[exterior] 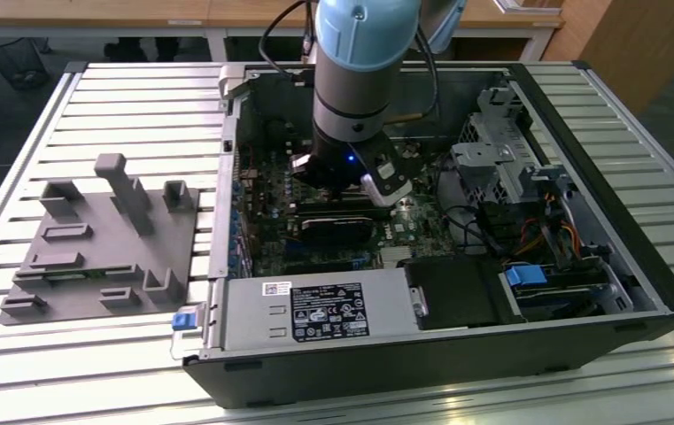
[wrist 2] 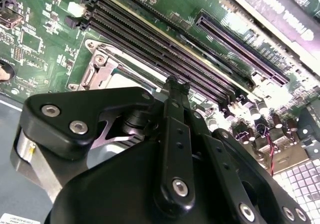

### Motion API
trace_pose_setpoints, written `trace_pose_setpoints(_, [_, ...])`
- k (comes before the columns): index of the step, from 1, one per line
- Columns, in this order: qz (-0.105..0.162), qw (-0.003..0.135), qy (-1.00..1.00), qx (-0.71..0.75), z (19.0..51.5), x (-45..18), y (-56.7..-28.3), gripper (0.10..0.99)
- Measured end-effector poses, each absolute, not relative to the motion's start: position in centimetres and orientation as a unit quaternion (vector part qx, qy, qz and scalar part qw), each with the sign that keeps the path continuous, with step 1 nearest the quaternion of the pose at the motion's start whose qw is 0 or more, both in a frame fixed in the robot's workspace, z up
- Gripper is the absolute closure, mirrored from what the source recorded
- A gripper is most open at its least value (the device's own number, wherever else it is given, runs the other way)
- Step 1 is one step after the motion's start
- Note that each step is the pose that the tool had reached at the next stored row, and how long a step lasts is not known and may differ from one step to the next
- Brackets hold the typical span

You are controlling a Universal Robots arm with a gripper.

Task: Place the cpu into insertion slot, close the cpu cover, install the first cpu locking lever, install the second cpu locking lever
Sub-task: 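Install the second cpu locking lever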

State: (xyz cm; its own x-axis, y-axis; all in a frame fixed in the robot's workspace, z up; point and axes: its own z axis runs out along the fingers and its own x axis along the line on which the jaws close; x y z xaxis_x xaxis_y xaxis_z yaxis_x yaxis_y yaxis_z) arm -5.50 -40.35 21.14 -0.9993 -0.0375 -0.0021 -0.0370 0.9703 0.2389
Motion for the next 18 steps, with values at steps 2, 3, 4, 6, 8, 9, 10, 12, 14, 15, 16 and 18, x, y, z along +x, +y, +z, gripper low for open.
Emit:
trace_pose_setpoints(2, [-0.121,0.001,-0.993,0.019,21.12,-5.51,-40.35,0.98])
trace_pose_setpoints(3, [-0.121,0.001,-0.993,0.019,21.11,-5.52,-40.35,0.98])
trace_pose_setpoints(4, [-0.121,0.001,-0.993,0.019,21.11,-5.54,-40.35,0.98])
trace_pose_setpoints(6, [-0.121,0.001,-0.992,0.019,21.09,-5.55,-40.35,0.98])
trace_pose_setpoints(8, [-0.122,0.001,-0.992,0.019,21.08,-5.56,-40.35,0.98])
trace_pose_setpoints(9, [-0.122,0.001,-0.992,0.019,21.06,-5.56,-40.35,0.98])
trace_pose_setpoints(10, [-0.123,0.001,-0.992,0.019,21.05,-5.57,-40.35,0.98])
trace_pose_setpoints(12, [-0.123,0.001,-0.992,0.019,21.01,-5.6,-40.35,0.98])
trace_pose_setpoints(14, [-0.125,0.001,-0.992,0.019,20.97,-5.66,-40.4,0.98])
trace_pose_setpoints(15, [-0.127,0.001,-0.992,0.019,20.93,-5.7,-40.41,0.98])
trace_pose_setpoints(16, [-0.13,0.001,-0.991,0.019,20.89,-5.75,-40.42,0.98])
trace_pose_setpoints(18, [-0.133,0.001,-0.991,0.019,20.82,-5.89,-40.43,0.98])
